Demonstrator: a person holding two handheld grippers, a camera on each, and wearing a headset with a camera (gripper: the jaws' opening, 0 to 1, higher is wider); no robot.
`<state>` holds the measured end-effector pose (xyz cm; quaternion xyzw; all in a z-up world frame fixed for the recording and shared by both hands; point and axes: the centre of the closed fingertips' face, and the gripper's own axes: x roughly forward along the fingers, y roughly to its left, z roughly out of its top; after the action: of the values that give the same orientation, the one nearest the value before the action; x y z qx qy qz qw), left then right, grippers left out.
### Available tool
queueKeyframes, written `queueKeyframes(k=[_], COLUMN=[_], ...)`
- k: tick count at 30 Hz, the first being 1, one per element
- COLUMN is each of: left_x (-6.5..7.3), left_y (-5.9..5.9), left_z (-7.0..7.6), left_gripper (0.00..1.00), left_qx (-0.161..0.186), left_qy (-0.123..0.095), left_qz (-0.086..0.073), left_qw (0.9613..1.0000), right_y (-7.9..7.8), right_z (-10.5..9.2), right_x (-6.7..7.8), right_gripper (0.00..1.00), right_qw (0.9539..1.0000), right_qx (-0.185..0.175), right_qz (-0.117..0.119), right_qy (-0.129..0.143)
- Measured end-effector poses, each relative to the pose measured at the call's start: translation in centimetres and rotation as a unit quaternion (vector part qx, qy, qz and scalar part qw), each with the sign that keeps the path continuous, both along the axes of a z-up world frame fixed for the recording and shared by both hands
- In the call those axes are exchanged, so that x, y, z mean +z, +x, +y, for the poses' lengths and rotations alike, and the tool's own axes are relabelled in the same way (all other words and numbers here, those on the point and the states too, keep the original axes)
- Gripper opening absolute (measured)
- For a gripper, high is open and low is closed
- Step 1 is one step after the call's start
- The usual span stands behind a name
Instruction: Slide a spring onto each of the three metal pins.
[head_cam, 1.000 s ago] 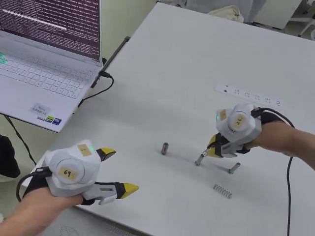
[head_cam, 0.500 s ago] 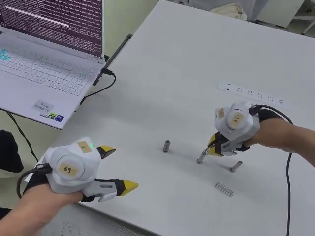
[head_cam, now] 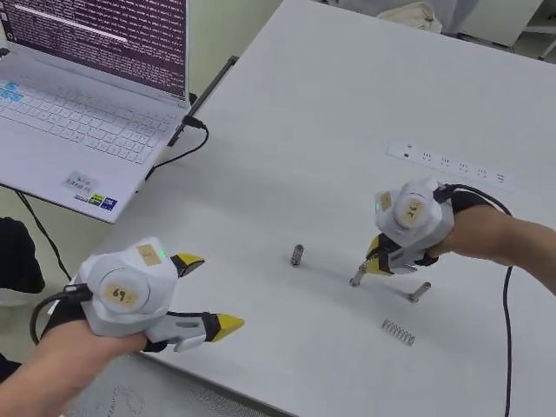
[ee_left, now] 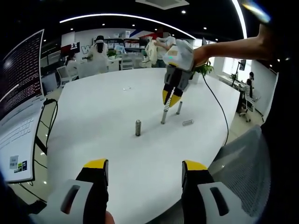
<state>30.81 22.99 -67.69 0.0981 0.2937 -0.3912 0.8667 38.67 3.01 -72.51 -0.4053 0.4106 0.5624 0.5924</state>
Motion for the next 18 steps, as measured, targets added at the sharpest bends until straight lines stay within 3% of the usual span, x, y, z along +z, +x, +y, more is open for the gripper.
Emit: queueKeyframes(k=[18], left_x=[-0.14], left_y=[-0.12], left_z=[0.04], left_gripper=[0.59], left_qx=[0.001], left_qy=[-0.002], left_qz=[0.003], left_qw=[1.0000], right_y=[-0.11], right_z=[0.32], right_x=[-0.83], right_gripper=[0.09], right_qw=[0.9998], right_qx=[0.012], right_qz=[0.005], right_qy=[-0.015])
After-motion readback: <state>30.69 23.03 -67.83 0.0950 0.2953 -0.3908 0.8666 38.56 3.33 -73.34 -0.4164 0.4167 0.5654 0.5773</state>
